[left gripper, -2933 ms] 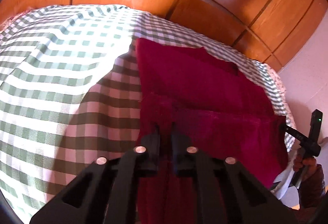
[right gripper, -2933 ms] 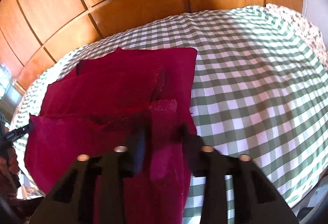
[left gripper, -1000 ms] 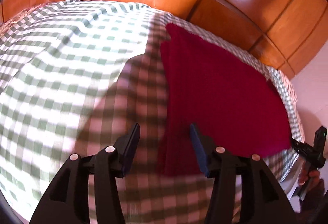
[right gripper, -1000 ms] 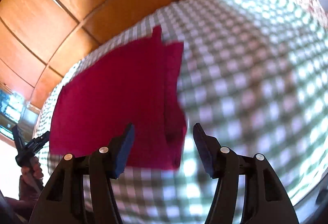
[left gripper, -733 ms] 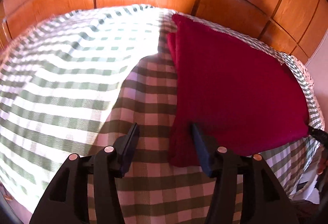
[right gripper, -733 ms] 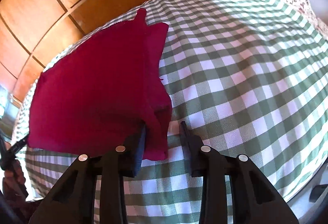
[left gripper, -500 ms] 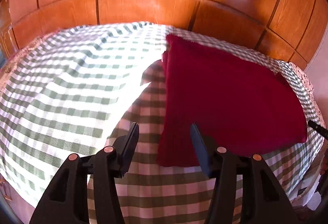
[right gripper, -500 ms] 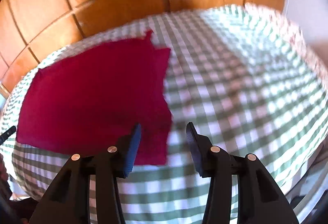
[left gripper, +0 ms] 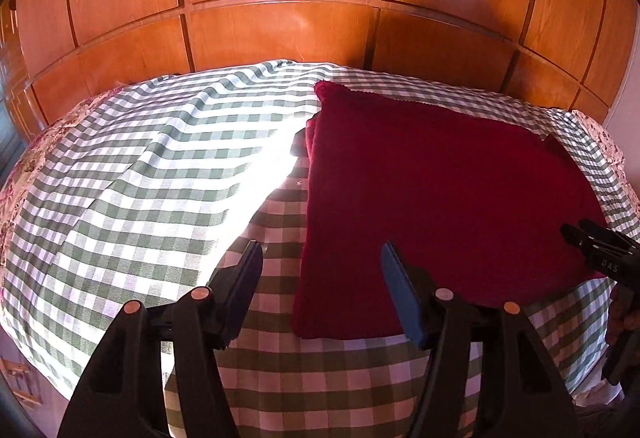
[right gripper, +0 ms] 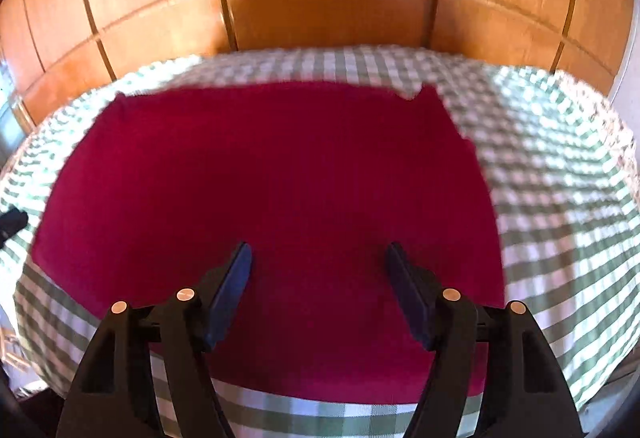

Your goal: Fold small clothes

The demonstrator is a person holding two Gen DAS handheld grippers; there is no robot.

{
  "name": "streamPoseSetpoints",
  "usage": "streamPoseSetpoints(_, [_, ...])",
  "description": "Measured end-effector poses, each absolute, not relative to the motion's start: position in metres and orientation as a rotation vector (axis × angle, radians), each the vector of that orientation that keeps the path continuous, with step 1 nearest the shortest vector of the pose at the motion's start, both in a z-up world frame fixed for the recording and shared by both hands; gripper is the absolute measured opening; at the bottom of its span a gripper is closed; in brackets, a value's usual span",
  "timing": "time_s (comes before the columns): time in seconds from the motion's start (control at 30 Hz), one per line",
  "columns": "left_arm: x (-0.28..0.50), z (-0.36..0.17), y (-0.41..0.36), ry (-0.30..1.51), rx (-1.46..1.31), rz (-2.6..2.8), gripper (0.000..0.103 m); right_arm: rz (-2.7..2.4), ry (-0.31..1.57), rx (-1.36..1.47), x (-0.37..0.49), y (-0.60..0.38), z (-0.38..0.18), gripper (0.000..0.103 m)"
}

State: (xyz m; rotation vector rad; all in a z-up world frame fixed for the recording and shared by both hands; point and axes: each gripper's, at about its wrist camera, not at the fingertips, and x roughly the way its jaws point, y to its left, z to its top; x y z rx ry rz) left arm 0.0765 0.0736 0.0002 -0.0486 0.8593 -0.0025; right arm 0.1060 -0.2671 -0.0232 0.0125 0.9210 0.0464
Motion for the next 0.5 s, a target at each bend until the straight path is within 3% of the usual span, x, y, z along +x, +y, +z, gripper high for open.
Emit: streamPoseSetpoints(0.5, [0.098, -0.005, 0.092, 0.888, -0.085, 0.018, 0.061, 0.087, 0.864, 0.063, 0.104, -0.271, -0.034, 0.079])
